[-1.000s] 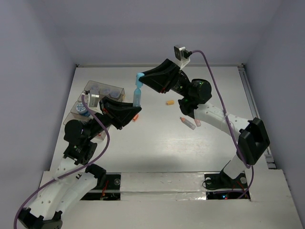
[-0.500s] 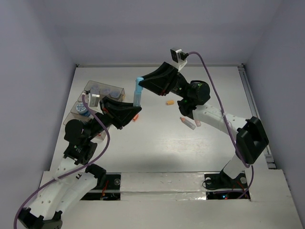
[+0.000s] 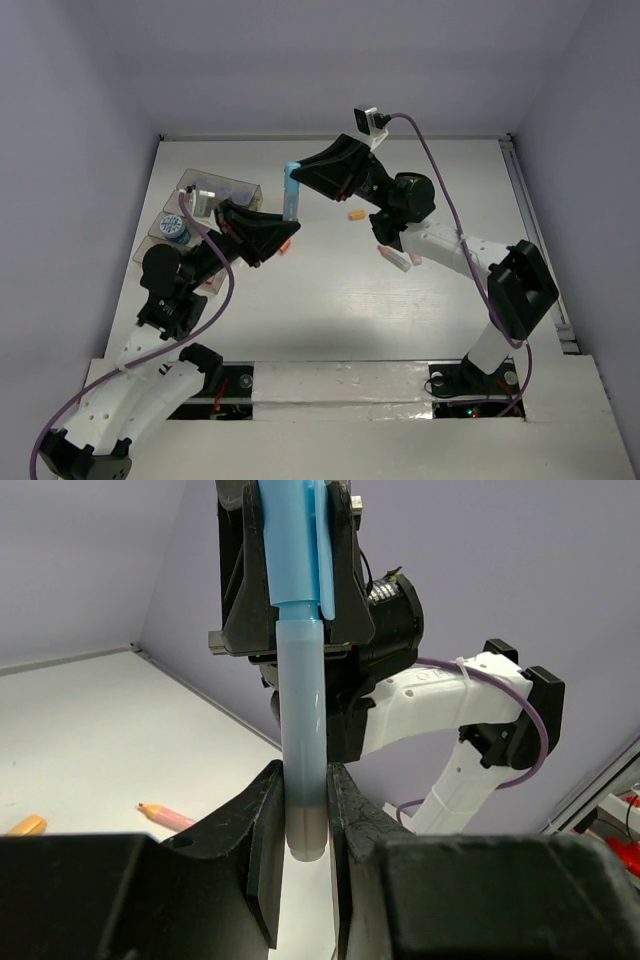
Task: Sort the stationery into containers
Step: Close the pen cap on the pen.
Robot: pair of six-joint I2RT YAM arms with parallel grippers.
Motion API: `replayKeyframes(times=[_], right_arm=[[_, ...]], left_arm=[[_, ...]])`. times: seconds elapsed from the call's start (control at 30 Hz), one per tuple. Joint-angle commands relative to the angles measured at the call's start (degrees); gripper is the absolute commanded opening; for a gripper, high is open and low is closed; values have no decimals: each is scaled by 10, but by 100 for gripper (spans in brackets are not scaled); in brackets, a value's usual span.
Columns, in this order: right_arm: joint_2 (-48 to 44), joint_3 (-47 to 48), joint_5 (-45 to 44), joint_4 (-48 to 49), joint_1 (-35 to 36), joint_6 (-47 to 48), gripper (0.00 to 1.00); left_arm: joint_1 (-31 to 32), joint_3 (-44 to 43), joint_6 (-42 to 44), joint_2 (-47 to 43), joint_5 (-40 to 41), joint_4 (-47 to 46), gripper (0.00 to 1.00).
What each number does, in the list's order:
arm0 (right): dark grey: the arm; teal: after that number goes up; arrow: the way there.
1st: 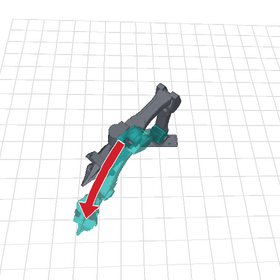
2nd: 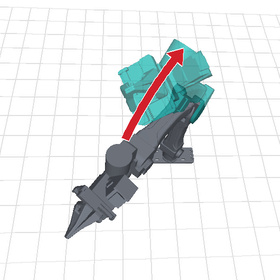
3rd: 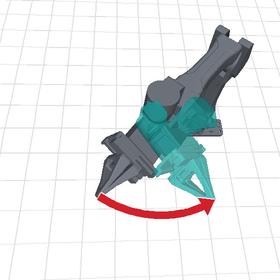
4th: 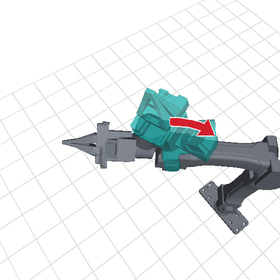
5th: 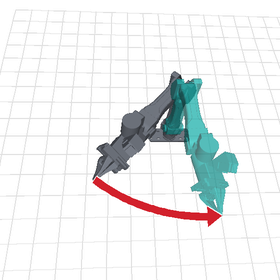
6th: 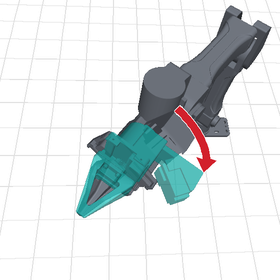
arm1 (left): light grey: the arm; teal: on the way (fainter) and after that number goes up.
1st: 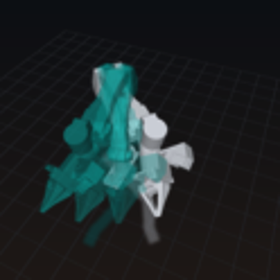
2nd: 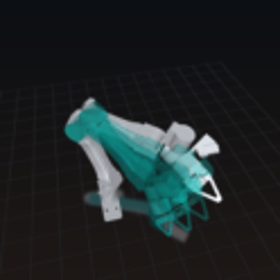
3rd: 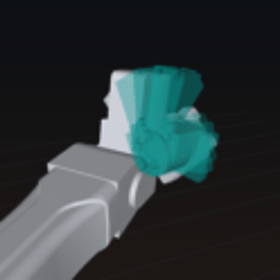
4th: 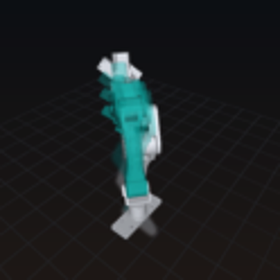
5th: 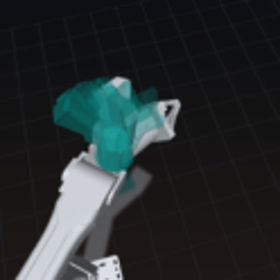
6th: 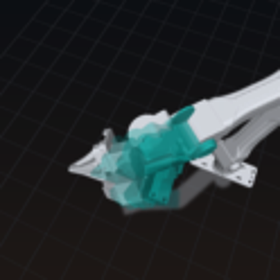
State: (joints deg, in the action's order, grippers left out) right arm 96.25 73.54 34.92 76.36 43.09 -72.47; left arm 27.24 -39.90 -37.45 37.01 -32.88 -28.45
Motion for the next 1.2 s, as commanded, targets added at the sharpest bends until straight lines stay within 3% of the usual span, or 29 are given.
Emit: replayKeyframes(times=[0.0, 0.5, 0.8, 1.17], right_arm=[[-4, -24, 32, 73, 10, 3, 0], [-52, -88, 54, 12, 16, 65, 0], [-25, -101, 64, 42, 28, 40, 0], [-54, -162, 68, -85, 45, 119, 0]], left_arm=[[-2, -38, -10, -9, 21, -98, 0], [-2, -45, -5, -27, 48, -86, 0], [-2, -61, -20, 4, 35, -130, 0], [-2, -134, 5, 10, 31, -87, 0]])
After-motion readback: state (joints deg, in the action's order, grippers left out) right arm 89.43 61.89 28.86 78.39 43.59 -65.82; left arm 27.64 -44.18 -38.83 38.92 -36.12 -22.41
